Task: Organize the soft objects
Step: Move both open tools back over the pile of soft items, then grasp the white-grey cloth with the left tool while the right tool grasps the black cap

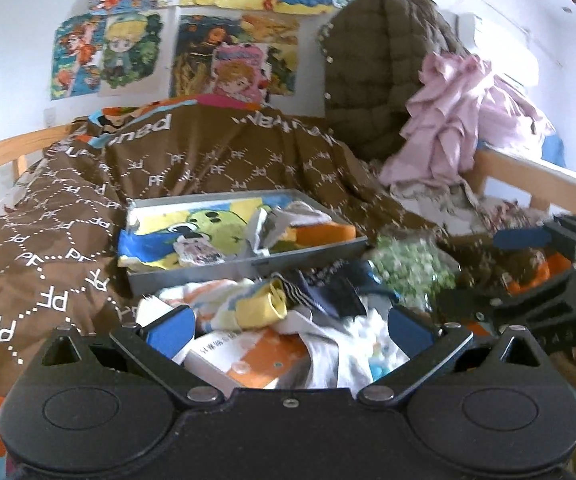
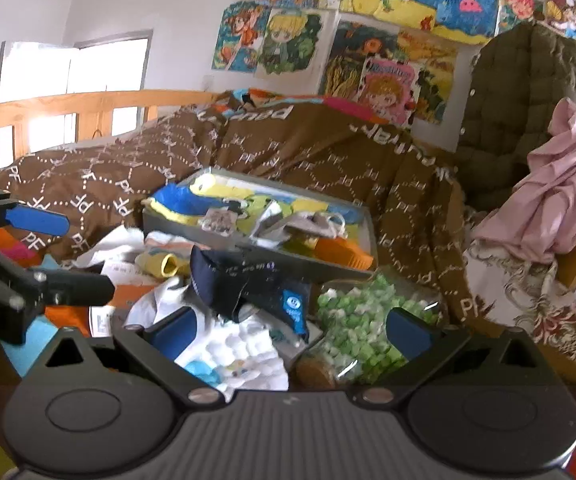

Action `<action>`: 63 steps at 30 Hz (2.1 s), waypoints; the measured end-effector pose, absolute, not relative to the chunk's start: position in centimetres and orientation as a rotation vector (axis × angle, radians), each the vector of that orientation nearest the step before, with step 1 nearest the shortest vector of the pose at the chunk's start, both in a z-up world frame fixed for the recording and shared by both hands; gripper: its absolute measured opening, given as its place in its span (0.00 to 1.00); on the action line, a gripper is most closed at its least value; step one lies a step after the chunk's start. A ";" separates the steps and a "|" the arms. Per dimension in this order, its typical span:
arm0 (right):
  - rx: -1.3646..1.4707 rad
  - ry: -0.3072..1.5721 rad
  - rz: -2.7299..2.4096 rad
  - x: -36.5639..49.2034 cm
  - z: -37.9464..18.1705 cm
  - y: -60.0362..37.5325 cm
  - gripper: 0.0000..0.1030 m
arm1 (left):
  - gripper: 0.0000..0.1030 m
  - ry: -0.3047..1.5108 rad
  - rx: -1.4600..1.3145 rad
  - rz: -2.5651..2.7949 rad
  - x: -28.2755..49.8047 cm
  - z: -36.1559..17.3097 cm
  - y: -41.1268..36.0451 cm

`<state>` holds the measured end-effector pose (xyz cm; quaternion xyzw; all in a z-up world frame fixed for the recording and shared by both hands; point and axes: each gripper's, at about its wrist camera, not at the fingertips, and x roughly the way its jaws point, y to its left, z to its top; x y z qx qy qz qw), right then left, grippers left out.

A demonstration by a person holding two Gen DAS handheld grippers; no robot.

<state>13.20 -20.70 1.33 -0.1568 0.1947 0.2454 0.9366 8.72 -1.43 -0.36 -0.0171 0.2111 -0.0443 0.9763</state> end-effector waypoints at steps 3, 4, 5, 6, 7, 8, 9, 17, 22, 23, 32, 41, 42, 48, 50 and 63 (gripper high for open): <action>-0.309 0.441 0.498 13.8 0.9 -20.8 1.00 | 0.99 0.440 -0.013 -0.103 8.8 -1.1 -1.5; -0.304 0.455 0.497 14.0 0.8 -20.9 1.00 | 0.99 0.444 -0.010 -0.105 8.9 -1.3 -1.6; -0.297 0.469 0.494 14.2 0.8 -21.0 1.00 | 0.99 0.448 -0.008 -0.107 8.9 -1.5 -1.5; -0.293 0.479 0.491 14.4 0.7 -21.0 1.00 | 0.99 0.452 -0.005 -0.106 8.9 -1.8 -1.5; -0.290 0.488 0.487 14.6 0.6 -21.1 1.00 | 0.99 0.456 -0.004 -0.105 8.8 -2.0 -1.5; -0.289 0.497 0.482 14.7 0.6 -21.1 1.00 | 0.99 0.463 -0.002 -0.106 8.8 -2.2 -1.5; -0.287 0.502 0.481 14.8 0.6 -21.2 1.00 | 0.99 0.470 0.001 -0.106 8.8 -2.4 -1.5; -0.273 0.542 0.482 15.4 0.4 -21.5 1.00 | 0.99 0.500 0.039 -0.124 9.1 -3.4 -1.9; -0.253 0.564 0.474 15.9 0.4 -21.6 1.00 | 0.99 0.513 0.056 -0.139 9.2 -3.9 -2.5; -0.251 0.565 0.472 16.0 0.4 -21.7 1.00 | 0.99 0.515 0.059 -0.143 9.3 -3.9 -2.6; -0.210 0.548 0.450 17.1 0.6 -22.4 1.00 | 0.99 0.515 0.141 -0.218 10.3 -4.5 -4.0; -0.132 0.478 0.532 19.8 0.3 -21.3 0.98 | 0.92 0.533 0.190 -0.260 12.3 -4.8 -4.9; -0.140 0.469 0.540 19.9 0.2 -21.0 0.97 | 0.89 0.535 0.188 -0.259 12.5 -4.9 -4.9; -0.165 0.443 0.600 20.8 -0.6 -19.6 0.94 | 0.84 0.543 0.161 -0.236 13.3 -4.9 -4.5; -0.169 0.441 0.613 21.0 -0.8 -19.1 0.93 | 0.81 0.550 0.148 -0.229 13.5 -5.0 -4.3; -0.237 0.442 0.667 21.6 -2.3 -16.8 0.73 | 0.43 0.556 0.094 -0.142 14.1 -4.4 -3.5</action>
